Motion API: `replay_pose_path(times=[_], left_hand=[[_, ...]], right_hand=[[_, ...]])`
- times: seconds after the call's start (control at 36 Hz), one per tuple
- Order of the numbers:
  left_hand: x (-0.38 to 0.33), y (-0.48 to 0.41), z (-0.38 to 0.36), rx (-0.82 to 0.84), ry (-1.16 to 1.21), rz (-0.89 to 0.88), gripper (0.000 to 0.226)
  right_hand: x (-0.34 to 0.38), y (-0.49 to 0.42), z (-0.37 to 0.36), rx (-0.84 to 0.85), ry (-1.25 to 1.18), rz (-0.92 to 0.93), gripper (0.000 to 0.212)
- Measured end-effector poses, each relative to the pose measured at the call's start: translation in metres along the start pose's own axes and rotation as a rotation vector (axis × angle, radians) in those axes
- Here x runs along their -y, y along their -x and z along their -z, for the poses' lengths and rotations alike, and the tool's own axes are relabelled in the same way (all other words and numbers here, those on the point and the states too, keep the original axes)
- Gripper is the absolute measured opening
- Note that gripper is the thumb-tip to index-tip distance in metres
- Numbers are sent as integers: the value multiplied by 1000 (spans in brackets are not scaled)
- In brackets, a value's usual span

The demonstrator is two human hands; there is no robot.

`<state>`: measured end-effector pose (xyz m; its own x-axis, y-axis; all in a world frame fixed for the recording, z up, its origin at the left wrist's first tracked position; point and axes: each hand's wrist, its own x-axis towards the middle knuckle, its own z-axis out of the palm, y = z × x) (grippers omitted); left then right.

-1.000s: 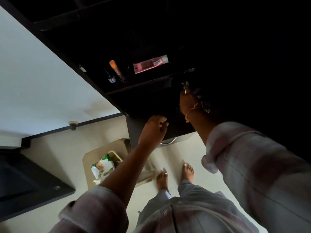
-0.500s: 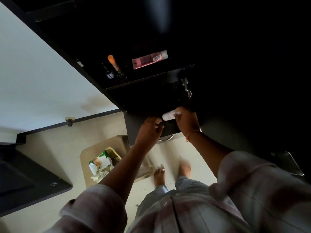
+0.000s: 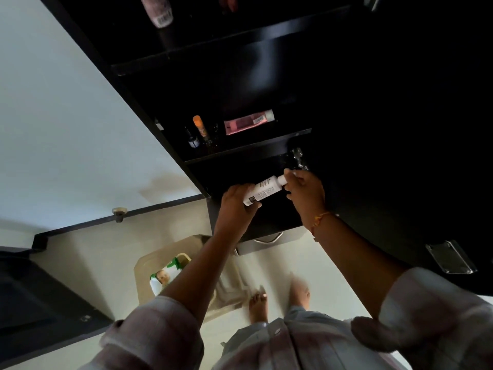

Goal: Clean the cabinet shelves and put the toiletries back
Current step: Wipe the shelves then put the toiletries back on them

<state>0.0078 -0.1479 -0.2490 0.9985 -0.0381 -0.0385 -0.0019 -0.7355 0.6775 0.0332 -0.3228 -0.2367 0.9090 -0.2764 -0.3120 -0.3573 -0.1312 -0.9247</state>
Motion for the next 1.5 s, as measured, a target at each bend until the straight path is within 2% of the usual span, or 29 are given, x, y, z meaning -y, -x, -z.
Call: replay_pose_path(times=[0.11,0.22,0.53,0.67,0.75,0.94,1.11,1.5], left_hand=[[-13,-10,17,-37,70,-56,47],[-23,-22,28,-40,110,-69,49],[-79,-38,53,-64,345,-67,31],[-105,-44,62,-68,461,-109,27],[-116,-45,69,-93,495,-132,29],[-146,-43,99,-176,540,-222,22],[-168,-42,126,-236,515,-306,34],[-226,-40,205,-454,483,-543,44]], right_hand=[[27,-4,1,-19,-104,-18,34],[57,-6,4,-14,-189,-19,28],[124,7,10,240,-312,192,22],[139,13,9,306,-317,326,50],[147,13,10,270,-276,385,62],[177,20,13,228,-308,444,47],[213,35,20,246,-323,557,42],[313,71,38,210,-317,861,45]])
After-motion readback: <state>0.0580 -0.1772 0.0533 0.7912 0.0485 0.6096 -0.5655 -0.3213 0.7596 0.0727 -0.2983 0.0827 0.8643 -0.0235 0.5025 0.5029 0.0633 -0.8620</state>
